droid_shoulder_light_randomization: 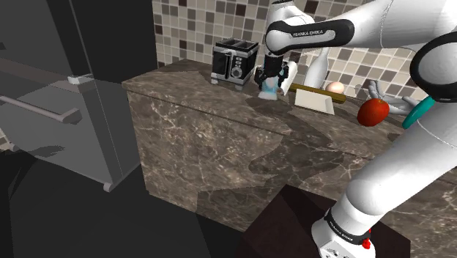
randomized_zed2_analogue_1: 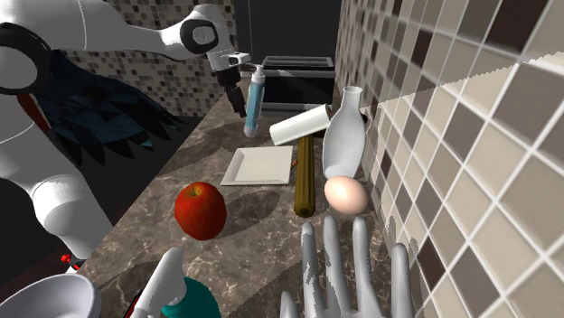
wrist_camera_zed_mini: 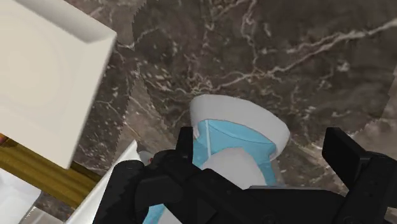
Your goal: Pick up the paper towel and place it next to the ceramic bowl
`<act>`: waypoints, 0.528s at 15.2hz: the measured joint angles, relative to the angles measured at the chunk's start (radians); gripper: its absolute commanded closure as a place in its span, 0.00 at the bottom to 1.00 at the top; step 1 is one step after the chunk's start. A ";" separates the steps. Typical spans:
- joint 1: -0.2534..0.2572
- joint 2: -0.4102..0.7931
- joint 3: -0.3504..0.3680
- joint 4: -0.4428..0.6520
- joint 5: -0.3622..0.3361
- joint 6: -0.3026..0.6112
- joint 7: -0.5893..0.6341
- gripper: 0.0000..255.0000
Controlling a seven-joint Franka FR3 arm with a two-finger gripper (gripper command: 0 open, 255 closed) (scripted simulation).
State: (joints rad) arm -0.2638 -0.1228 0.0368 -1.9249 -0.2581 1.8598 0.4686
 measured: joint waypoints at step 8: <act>-0.058 0.213 -0.048 0.261 -0.106 -0.061 0.217 0.00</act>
State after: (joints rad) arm -0.3216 0.0897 -0.0112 -1.6640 -0.3637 1.7987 0.6851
